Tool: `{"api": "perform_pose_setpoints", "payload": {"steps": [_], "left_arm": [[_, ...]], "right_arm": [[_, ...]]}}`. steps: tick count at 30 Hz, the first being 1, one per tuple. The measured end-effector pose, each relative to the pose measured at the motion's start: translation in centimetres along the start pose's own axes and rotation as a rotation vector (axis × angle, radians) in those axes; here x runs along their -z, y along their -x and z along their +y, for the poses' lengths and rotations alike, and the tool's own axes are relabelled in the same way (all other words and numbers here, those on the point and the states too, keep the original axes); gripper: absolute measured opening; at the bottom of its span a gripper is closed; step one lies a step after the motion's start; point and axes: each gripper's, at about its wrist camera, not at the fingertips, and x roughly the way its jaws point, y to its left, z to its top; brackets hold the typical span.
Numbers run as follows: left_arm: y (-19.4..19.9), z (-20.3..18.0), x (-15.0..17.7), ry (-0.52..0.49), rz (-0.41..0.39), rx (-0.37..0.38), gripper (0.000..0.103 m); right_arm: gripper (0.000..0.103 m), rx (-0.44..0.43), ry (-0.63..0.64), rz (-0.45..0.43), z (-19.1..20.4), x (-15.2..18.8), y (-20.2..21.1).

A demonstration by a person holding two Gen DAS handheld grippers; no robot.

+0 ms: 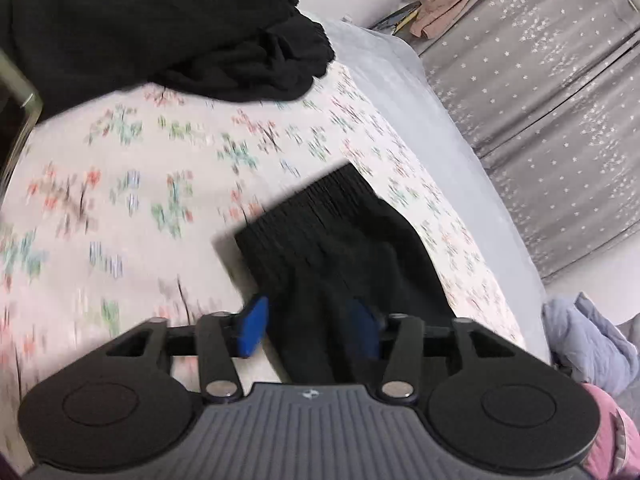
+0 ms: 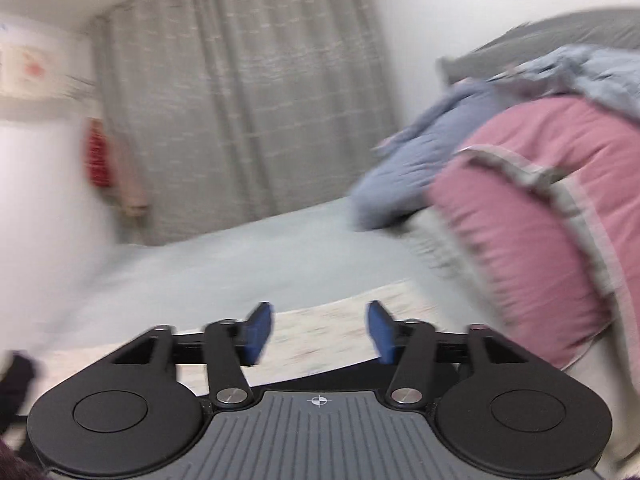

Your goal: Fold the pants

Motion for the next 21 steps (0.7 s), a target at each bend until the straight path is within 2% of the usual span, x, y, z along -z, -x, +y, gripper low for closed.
{"api": "perform_pose_setpoints", "payload": {"steps": [2,5,6,9,10,11,12,13,14,16,18,19,21], "left_arm": [[-1.9,0.0,-0.6,-0.006,-0.012,-0.047,0.077],[-4.0,0.6,-0.9,0.007,0.032,-0.032,0.077],[-4.6,0.6,-0.9,0.018,0.032,-0.026,0.077],[-5.0,0.7,-1.4,0.003,-0.023,-0.018,0.075],[-4.8,0.6,-1.3,-0.002,-0.038,-0.018,0.071],[-5.0,0.5,-1.2,-0.010,-0.044,-0.019,0.059],[-5.0,0.4,-1.1,-0.026,-0.046,-0.030,0.051],[-5.4,-0.4,-0.7,-0.057,-0.050,-0.046,0.043],[-5.4,-0.8,-0.5,-0.084,-0.059,-0.059,0.039],[-5.3,-0.7,-0.5,-0.105,-0.061,-0.058,0.038],[-5.2,-0.3,-1.1,-0.103,-0.055,-0.041,0.037],[-5.7,-0.1,-1.6,-0.112,-0.046,-0.043,0.037],[-6.1,-0.4,-1.6,-0.156,-0.030,-0.063,0.037]], "right_arm": [[0.071,-0.063,0.029,0.068,2.5,1.9,0.0],[0.071,-0.145,0.131,0.177,6.8,7.5,-1.7],[0.071,-0.191,0.162,0.213,8.4,9.6,-2.5],[0.070,-0.363,0.260,0.393,13.9,16.4,-5.5],[0.067,-0.405,0.325,0.446,16.1,18.5,-6.3],[0.066,-0.444,0.402,0.493,18.5,20.4,-7.2],[0.066,-0.471,0.476,0.519,20.5,21.9,-7.8],[0.066,-0.494,0.546,0.521,22.4,23.2,-8.3],[0.066,-0.518,0.600,0.514,24.0,24.3,-9.0],[0.066,-0.545,0.627,0.531,25.7,25.6,-11.4],[0.065,-0.508,0.655,0.609,26.7,27.3,-14.0],[0.065,-0.492,0.672,0.590,26.5,27.8,-14.7],[0.065,-0.479,0.621,0.580,25.2,27.3,-14.9]]}}
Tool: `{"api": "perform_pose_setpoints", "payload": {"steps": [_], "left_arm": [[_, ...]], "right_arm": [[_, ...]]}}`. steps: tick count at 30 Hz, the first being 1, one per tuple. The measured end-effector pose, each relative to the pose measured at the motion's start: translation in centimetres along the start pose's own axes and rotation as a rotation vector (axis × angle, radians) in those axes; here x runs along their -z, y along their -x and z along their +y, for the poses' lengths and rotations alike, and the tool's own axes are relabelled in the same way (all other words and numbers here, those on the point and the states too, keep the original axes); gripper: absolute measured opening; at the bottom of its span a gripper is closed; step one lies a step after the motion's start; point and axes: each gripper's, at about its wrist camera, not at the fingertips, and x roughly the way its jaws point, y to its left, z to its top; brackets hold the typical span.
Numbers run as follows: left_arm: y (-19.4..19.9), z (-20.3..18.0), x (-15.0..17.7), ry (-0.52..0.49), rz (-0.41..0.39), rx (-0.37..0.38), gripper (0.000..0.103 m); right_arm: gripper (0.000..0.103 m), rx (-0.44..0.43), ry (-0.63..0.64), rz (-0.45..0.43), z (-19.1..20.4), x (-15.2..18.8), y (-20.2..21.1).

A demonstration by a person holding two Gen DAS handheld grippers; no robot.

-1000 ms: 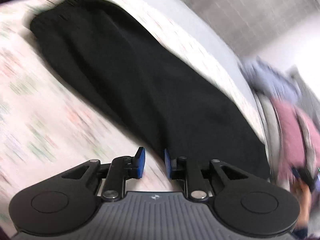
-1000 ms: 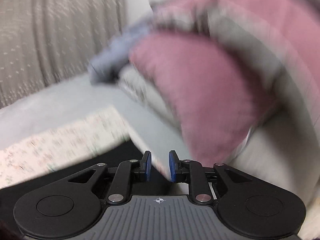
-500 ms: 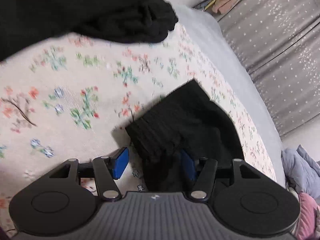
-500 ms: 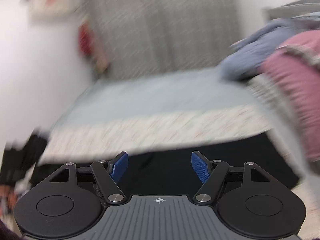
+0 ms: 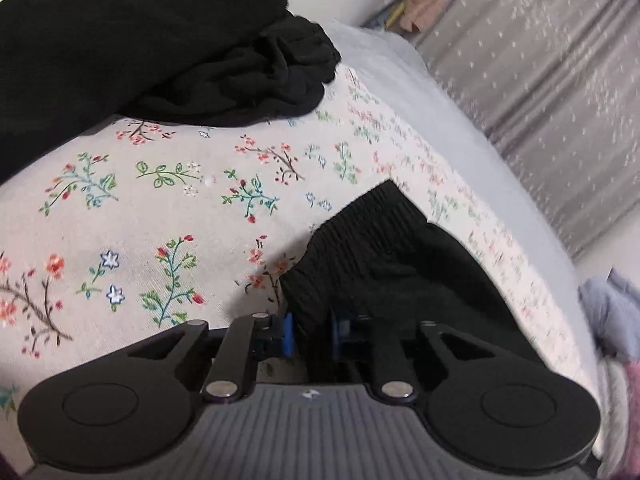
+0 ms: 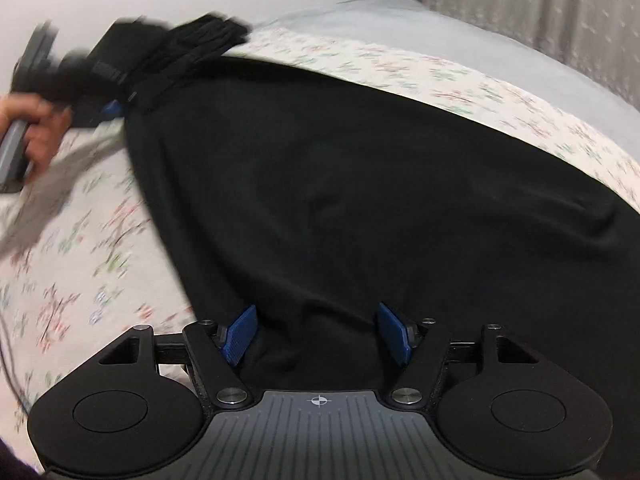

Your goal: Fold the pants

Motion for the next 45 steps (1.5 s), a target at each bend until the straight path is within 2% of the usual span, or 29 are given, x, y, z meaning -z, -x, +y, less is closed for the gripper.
{"api": "perform_pose_setpoints", "payload": {"steps": [3,4,6,9,11,13,15,16,17,19,20,22,23,25,27,29,31,33,34,36,38,40,42,43,45], "left_arm": [[0.2,-1.2,0.3,-0.088,-0.009,-0.046,0.038],[0.1,-1.6,0.3,-0.115,-0.013,-0.054,0.039],[0.1,-2.0,0.2,-0.138,-0.006,-0.069,0.046],[1.1,-2.3,-0.3,-0.112,-0.012,-0.073,0.048],[1.7,-3.2,-0.4,-0.166,-0.067,-0.085,0.049],[1.8,-4.1,-0.1,-0.224,-0.104,-0.106,0.049],[2.1,-4.3,-0.1,-0.228,-0.108,-0.117,0.050],[2.1,-4.0,-0.4,-0.213,-0.112,-0.129,0.053],[2.1,-3.6,-0.7,-0.189,-0.117,-0.150,0.053],[2.2,-2.6,-1.3,-0.146,-0.150,-0.237,0.053],[2.4,-2.1,-1.5,-0.127,-0.160,-0.246,0.053],[2.9,-2.2,-1.6,-0.113,-0.187,-0.176,0.053],[3.2,-3.0,-1.3,-0.150,-0.207,-0.128,0.053],[3.4,-5.4,0.0,-0.282,-0.222,-0.056,0.054],[2.6,-7.4,1.4,-0.407,-0.206,-0.036,0.054],[1.2,-7.8,2.1,-0.449,-0.158,-0.032,0.054],[-0.6,-7.3,2.2,-0.438,-0.083,-0.016,0.054],[-1.7,-6.9,2.2,-0.444,-0.048,-0.046,0.054],[-2.0,-6.8,2.3,-0.456,-0.050,-0.060,0.054],[-2.2,-6.7,2.2,-0.479,-0.068,-0.089,0.054],[-2.5,-6.6,2.0,-0.503,-0.065,-0.105,0.054],[-2.6,-6.6,1.9,-0.482,-0.058,-0.102,0.054],[-2.2,-6.7,1.8,-0.463,-0.064,-0.096,0.054],[-1.5,-7.2,1.8,-0.469,-0.079,-0.081,0.054],[-0.4,-8.2,2.1,-0.500,-0.121,-0.006,0.056]], "right_arm": [[0.068,-0.002,-0.081,-0.015,-1.4,0.6,1.0],[0.071,-0.012,-0.071,-0.003,-1.1,0.7,1.3],[0.069,-0.057,-0.024,0.034,-0.2,0.7,2.2],[0.070,-0.128,-0.097,-0.073,-0.3,-0.6,4.7],[0.069,-0.158,-0.171,-0.127,-0.8,-1.5,5.3],[0.069,-0.134,-0.150,-0.095,-0.3,-1.8,4.2],[0.068,-0.099,-0.131,0.019,0.5,-0.7,2.4],[0.069,-0.082,-0.116,0.045,1.0,0.3,2.0],[0.069,-0.051,-0.065,0.026,2.0,1.2,2.5],[0.069,-0.011,-0.017,0.045,3.2,2.3,3.7],[0.069,-0.005,-0.004,0.053,3.6,2.5,4.2],[0.067,0.008,0.019,0.070,4.2,2.5,4.8],[0.066,0.014,0.019,0.066,4.2,2.3,5.3],[0.066,0.007,0.009,-0.048,3.7,2.1,7.7],[0.065,0.008,-0.024,-0.120,3.3,1.5,8.9],[0.060,0.030,-0.060,-0.146,2.5,1.5,9.5],[0.037,0.040,-0.065,-0.118,2.6,1.8,8.4],[0.023,0.013,-0.058,-0.053,2.8,2.7,6.8],[0.023,-0.008,-0.035,-0.004,3.3,3.1,5.8],[0.023,0.023,0.057,0.002,4.4,4.1,5.7],[0.023,0.006,0.069,0.053,4.1,3.8,6.3],[0.023,-0.036,0.075,0.085,3.1,4.0,7.3],[0.023,-0.055,0.080,0.079,2.6,4.1,8.0],[0.027,-0.057,0.072,0.053,2.4,4.2,8.4],[0.028,-0.051,0.023,-0.037,1.5,3.8,8.7]]}}
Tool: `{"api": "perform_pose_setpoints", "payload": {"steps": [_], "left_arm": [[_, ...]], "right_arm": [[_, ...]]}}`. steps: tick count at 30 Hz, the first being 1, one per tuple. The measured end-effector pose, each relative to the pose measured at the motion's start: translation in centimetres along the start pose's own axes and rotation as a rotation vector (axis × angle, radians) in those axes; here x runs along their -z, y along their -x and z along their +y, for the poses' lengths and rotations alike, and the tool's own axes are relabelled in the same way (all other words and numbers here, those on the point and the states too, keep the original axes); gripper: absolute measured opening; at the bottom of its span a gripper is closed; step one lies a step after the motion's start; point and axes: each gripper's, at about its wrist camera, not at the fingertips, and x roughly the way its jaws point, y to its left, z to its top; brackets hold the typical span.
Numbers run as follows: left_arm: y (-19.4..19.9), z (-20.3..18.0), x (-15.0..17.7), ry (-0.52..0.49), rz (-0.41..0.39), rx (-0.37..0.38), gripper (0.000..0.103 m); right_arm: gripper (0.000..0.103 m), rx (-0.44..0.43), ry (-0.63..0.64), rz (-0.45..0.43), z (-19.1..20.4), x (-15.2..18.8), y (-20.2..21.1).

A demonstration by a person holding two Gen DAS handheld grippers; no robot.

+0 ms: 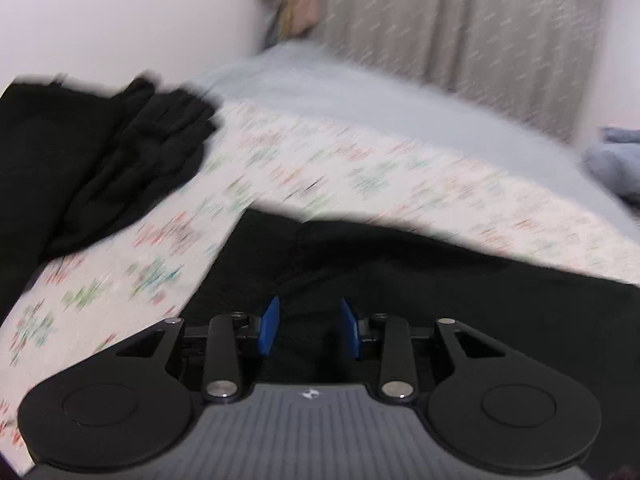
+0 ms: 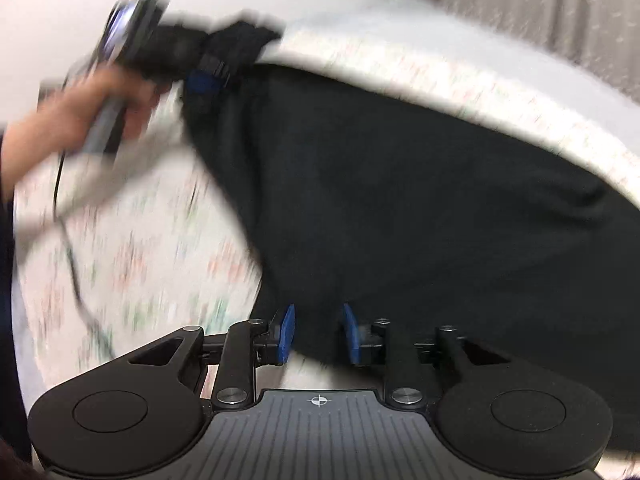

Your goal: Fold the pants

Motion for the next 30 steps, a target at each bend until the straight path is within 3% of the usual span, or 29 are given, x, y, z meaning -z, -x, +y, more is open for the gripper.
{"api": "perform_pose_setpoints", "payload": {"steps": [2,4,8,12,16,18,22,27,30], "left_arm": [[0.6,-1.3,0.1,-0.059,-0.045,0.025,0.069],[-0.1,-2.1,0.8,-0.111,-0.018,-0.024,0.072],[-2.3,0.0,1.3,-0.007,0.068,-0.047,0.071],[-2.3,1.2,1.0,0.029,0.062,-0.044,0.071],[-2.2,1.0,1.0,0.017,0.047,-0.040,0.071],[-2.1,1.4,0.8,0.049,0.033,-0.018,0.071],[-1.4,2.0,-0.3,0.059,-0.077,0.011,0.076],[-3.8,3.3,0.1,0.149,0.045,-0.094,0.078],[-4.0,3.6,0.0,0.169,0.058,-0.095,0.080]], "right_arm": [[0.028,-0.002,-0.068,-0.078,-1.9,-1.8,0.4],[0.029,0.009,-0.127,-0.103,-4.2,-3.6,-0.5],[0.031,-0.008,-0.169,-0.069,-8.0,-7.3,-4.6],[0.044,0.111,-0.109,-0.060,-11.8,-9.3,-7.6],[0.042,0.188,-0.211,-0.049,-16.6,-8.0,-10.7],[0.041,0.171,-0.287,-0.101,-19.3,-6.5,-9.4],[0.041,0.294,-0.430,-0.168,-23.4,-4.0,-6.7],[0.046,0.340,-0.425,-0.160,-23.2,-3.1,-6.2],[0.047,0.358,-0.405,-0.144,-22.8,-3.5,-6.4]]}}
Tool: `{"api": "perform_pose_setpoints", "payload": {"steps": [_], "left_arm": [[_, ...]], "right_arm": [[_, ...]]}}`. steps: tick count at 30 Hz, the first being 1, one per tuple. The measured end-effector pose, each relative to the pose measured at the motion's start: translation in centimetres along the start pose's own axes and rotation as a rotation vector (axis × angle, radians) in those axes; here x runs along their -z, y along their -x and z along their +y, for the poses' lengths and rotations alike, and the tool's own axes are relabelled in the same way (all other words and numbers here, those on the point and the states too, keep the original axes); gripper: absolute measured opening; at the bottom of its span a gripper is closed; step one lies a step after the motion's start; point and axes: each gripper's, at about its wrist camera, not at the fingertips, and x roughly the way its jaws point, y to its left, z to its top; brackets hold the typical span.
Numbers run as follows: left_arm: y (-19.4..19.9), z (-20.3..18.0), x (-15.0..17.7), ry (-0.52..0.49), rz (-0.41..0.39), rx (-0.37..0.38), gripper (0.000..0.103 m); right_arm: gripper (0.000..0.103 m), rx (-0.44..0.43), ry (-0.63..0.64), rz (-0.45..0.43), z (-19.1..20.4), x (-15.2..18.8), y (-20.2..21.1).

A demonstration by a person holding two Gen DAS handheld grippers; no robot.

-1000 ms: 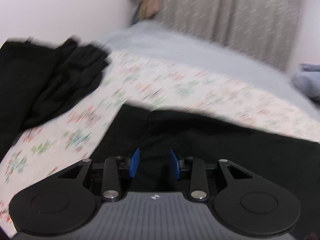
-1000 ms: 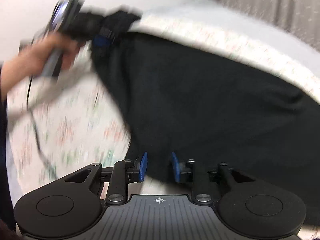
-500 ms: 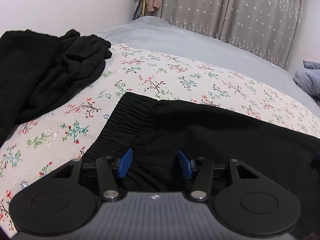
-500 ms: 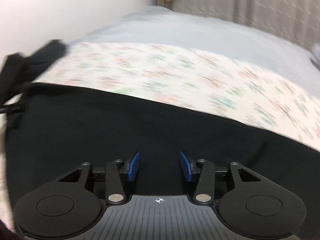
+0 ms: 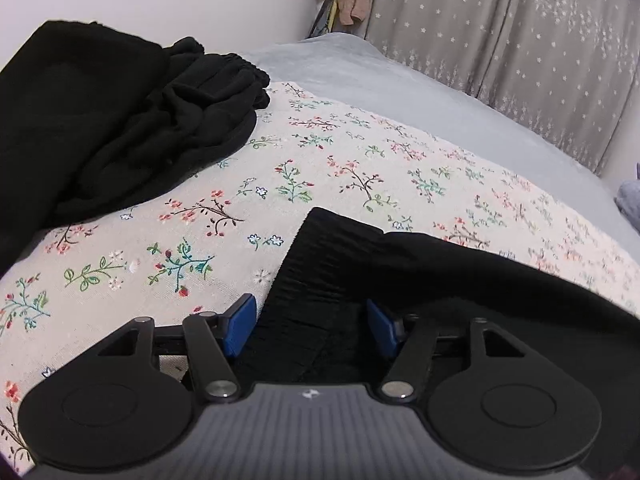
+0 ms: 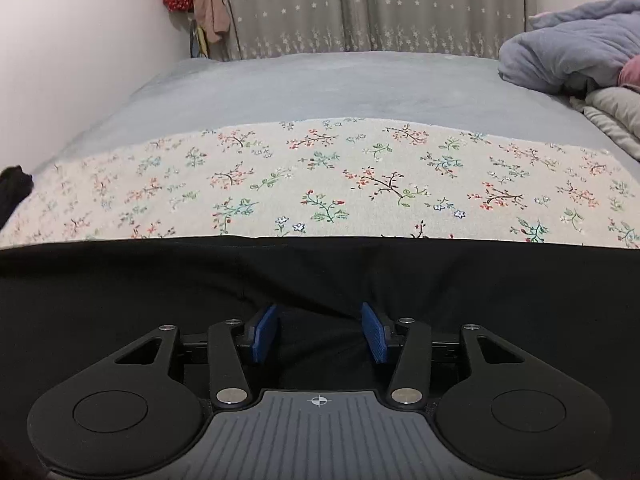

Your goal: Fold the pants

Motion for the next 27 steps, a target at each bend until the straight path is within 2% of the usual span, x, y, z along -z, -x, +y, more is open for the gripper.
{"api": "perform_pose_setpoints", "payload": {"steps": [2,4,7,9,12,14,17,22,27], "left_arm": [[0.3,0.0,-0.2,0.015,0.004,0.001,0.080],[0.5,0.1,-0.2,0.024,0.009,-0.004,0.080],[0.9,-0.2,-0.4,0.024,0.019,-0.018,0.080],[1.3,-0.4,-0.5,0.022,0.018,-0.017,0.080],[2.2,-1.3,-0.5,0.003,0.016,-0.024,0.080],[2.8,-1.7,-0.5,0.006,0.009,-0.031,0.082],[3.4,-2.2,-0.2,0.020,-0.006,-0.034,0.087],[4.2,-4.2,1.0,-0.050,-0.032,0.006,0.090],[3.8,-6.5,2.7,-0.163,-0.036,-0.007,0.091]], "right_arm": [[0.048,0.020,-0.017,0.006,0.4,-0.5,0.2],[0.061,0.021,-0.027,-0.009,-0.5,-1.4,1.7],[0.067,0.051,-0.058,-0.032,-3.1,-0.8,5.1],[0.068,0.085,-0.147,-0.025,-6.5,0.2,7.4],[0.078,0.116,-0.351,0.016,-12.7,2.5,9.9],[0.078,0.162,-0.498,0.036,-16.7,4.6,11.3],[0.078,0.245,-0.593,0.029,-20.5,7.6,13.3],[0.078,0.265,-0.679,-0.075,-24.0,10.3,15.4],[0.078,0.424,-0.664,-0.085,-25.0,11.3,16.2]]}}
